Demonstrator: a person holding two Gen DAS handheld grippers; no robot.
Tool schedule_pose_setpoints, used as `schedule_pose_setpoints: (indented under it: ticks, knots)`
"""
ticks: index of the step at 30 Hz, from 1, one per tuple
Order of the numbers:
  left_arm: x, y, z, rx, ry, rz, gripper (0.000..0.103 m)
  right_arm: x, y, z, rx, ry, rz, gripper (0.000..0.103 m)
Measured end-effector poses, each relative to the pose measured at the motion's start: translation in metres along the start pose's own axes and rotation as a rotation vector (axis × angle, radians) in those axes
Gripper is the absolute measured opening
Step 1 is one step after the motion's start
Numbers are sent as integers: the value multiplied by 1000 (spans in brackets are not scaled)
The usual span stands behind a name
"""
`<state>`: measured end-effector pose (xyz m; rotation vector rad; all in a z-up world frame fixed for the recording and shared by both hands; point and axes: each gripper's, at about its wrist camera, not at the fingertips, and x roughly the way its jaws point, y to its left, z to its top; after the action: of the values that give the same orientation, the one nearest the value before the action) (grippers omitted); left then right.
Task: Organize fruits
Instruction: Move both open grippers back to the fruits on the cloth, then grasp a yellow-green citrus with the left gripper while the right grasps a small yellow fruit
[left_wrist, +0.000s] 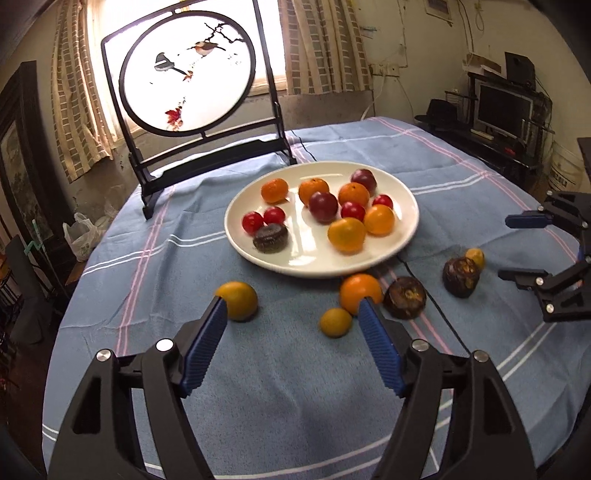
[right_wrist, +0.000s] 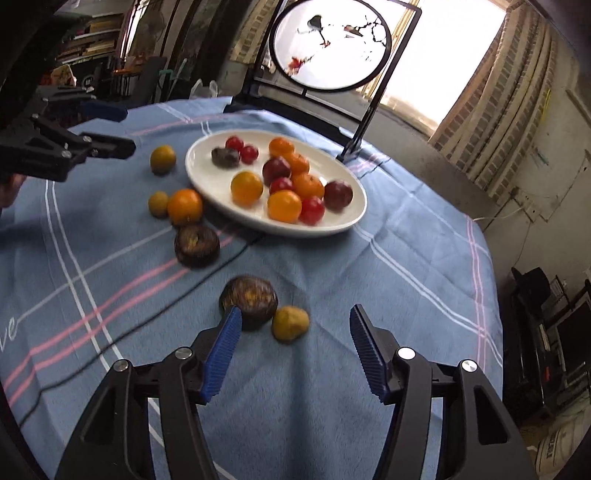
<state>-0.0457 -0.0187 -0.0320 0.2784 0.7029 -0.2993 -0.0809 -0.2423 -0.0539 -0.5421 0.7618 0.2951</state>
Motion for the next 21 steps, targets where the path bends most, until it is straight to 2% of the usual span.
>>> schedule_pose_setpoints:
  ticks: [4,6,7,8,9,15,17,18,20,21]
  knots:
    - [8,-8,-12,32,42,-70,71,15,0,-3,3,41,14,59]
    - [14,-12,-15,50,65,-90,71,25,0,0,-2,65,13,55]
    - [17,-14,-16,57,76,-95,71,30,1,1,-7,78,19,46]
    - [20,-14,-16,61,83,-92,71,33,1,1,-9,87,26,27]
    - [24,-15,-17,63,92,-91,71,36,1,2,-8,101,37,22]
    - [49,-14,-14,55,146,-115,70,23,-11,3,37,74,48,22]
    - [57,-15,-11,58,158,-122,64,17,-17,5,57,58,51,22]
    - [62,-16,-10,60,169,-120,58,15,-19,5,67,51,58,22]
    - [71,-15,-8,53,193,-118,43,12,-20,8,79,43,73,16]
    - [75,-14,-8,45,210,-126,31,12,-20,9,81,39,79,17]
